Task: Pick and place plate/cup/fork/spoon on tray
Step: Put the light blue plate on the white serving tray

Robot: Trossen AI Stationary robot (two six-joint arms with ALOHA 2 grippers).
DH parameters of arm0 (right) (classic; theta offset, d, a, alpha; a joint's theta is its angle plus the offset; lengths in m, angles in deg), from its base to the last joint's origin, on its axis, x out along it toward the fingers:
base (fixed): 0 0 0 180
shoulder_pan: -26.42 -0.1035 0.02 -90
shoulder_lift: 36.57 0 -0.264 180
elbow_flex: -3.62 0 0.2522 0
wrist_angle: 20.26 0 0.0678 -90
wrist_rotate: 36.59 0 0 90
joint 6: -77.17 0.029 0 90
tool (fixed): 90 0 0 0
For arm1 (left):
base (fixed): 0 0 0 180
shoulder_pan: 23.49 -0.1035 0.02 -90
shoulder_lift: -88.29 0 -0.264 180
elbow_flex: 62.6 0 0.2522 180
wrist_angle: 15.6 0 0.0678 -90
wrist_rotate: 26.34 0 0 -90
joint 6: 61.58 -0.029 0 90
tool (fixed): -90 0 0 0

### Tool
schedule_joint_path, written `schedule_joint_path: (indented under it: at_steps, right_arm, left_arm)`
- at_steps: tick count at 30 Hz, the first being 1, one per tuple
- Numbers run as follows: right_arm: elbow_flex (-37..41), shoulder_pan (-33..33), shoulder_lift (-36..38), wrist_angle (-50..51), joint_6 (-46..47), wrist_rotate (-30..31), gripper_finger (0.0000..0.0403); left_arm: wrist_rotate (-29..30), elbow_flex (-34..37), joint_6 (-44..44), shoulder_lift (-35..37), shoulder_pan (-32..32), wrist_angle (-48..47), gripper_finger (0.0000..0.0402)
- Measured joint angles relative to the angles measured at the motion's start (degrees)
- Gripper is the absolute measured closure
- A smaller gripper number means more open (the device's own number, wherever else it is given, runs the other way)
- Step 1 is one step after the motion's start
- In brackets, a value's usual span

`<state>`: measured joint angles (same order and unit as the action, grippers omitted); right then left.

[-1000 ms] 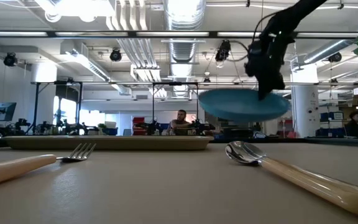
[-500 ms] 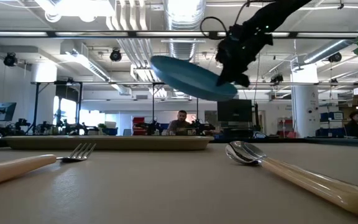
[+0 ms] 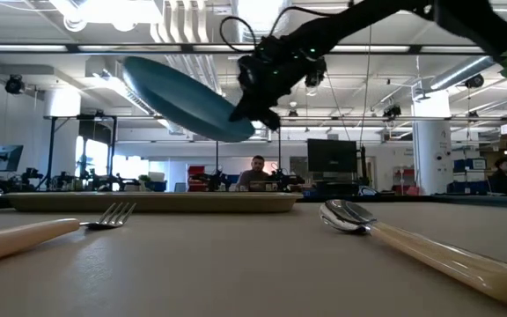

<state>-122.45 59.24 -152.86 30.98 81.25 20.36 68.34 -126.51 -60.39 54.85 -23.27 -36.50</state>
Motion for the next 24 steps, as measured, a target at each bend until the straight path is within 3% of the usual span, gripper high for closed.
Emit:
schedule_joint_path:
  at_steps: [8, 11, 16, 24]
  right_arm:
    - [-22.88, -2.74, -15.51, 7.37, 1.20, -0.31, 0.0395]
    - [-19.76, -3.12, -15.69, 2.92, 4.60, -2.59, 0.0395]
    - [-18.51, -3.62, -16.18, 4.71, 3.73, -1.12, 0.0395]
    - [-19.61, -2.58, -15.67, 19.77, -2.04, 10.18, 0.0395]
  left_arm:
    - [-0.60, -0.02, 0.02, 2.12, 0.00, -0.69, 0.0217]
    - [-1.27, -0.02, 0.04, 3.01, 0.04, -2.30, 0.0217]
    - [-1.48, -0.03, 0.00, 4.09, 0.11, -2.93, 0.0217]
    - [-2.47, 0.03, 0.02, 5.82, 0.15, -4.48, 0.0217]
